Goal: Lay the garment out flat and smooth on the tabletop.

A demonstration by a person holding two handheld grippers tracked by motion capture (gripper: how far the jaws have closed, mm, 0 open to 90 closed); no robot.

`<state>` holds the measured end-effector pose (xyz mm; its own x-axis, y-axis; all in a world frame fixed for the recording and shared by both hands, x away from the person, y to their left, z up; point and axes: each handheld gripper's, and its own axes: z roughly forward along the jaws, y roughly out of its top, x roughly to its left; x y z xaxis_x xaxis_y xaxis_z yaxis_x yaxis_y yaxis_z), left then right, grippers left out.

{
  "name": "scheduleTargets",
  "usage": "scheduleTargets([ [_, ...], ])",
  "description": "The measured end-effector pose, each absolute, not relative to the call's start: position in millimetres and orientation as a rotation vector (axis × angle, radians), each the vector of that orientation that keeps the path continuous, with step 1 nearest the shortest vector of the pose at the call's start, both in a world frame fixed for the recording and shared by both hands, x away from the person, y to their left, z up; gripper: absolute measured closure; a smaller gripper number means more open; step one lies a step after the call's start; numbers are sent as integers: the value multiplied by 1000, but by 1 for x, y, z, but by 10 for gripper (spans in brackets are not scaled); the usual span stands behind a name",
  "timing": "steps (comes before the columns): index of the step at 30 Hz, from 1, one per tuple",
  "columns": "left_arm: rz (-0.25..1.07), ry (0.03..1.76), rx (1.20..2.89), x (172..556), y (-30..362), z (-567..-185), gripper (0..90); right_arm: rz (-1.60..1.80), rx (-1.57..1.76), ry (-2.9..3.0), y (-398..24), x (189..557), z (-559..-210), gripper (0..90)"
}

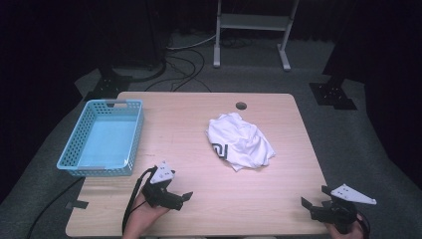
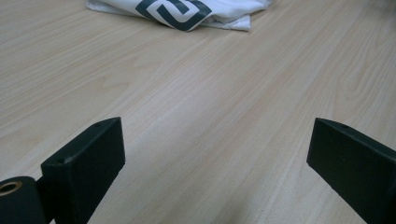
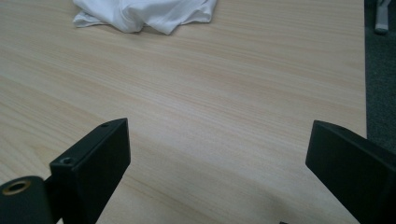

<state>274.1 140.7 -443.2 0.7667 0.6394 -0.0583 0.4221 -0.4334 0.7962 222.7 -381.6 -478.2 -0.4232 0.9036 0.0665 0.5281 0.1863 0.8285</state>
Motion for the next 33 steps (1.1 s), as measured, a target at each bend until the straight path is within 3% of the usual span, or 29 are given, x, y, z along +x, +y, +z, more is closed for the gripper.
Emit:
scheduleTargets([
  [19, 341, 777, 2111, 296, 135, -435, 33, 1128, 1255, 2165, -364, 241, -473, 61],
  [33, 291, 679, 2123, 332, 118, -415, 33, 1103, 1111, 2289, -328, 303, -441, 62],
])
